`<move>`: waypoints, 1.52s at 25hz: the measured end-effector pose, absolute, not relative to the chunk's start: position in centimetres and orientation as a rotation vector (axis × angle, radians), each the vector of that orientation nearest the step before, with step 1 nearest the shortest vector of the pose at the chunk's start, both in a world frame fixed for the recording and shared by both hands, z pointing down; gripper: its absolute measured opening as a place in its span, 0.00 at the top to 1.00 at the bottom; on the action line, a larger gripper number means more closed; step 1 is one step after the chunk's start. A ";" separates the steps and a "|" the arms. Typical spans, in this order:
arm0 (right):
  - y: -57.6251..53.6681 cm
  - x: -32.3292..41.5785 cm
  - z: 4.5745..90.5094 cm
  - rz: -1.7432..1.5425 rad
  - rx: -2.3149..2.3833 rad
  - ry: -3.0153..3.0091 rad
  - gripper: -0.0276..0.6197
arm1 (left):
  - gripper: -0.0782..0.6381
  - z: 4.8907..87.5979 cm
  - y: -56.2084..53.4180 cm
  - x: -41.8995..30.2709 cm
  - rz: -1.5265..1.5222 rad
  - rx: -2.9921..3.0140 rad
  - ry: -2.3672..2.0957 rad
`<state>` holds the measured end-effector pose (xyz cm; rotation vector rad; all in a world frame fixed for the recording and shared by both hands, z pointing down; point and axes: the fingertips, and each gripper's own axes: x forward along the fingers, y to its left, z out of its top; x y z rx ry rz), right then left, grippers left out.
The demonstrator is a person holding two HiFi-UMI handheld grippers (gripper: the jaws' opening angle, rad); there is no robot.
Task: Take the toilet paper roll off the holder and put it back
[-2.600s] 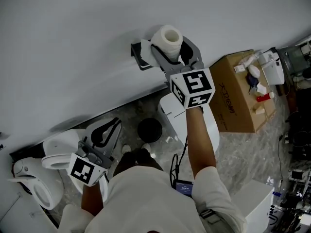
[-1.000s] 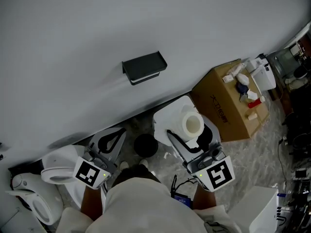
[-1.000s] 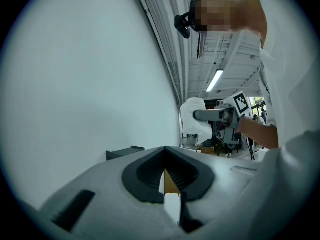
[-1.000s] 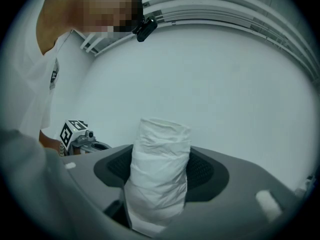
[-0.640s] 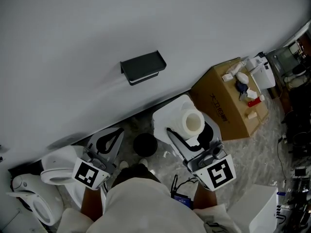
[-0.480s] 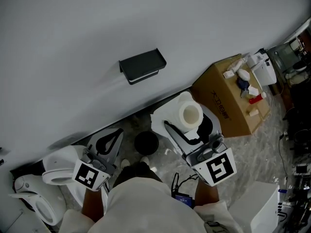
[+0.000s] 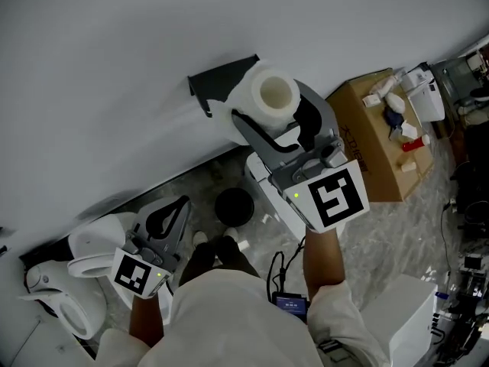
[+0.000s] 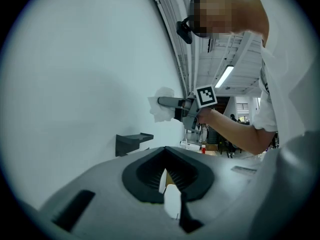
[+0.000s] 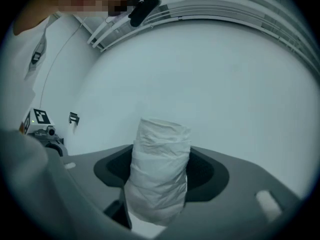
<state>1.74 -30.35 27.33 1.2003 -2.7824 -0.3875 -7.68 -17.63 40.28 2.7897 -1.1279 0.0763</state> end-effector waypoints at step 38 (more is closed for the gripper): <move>-43.0 -0.4 37.9 -0.147 1.323 -2.645 0.47 | 0.88 40.7 -17.9 -9.6 0.123 2.747 -1.237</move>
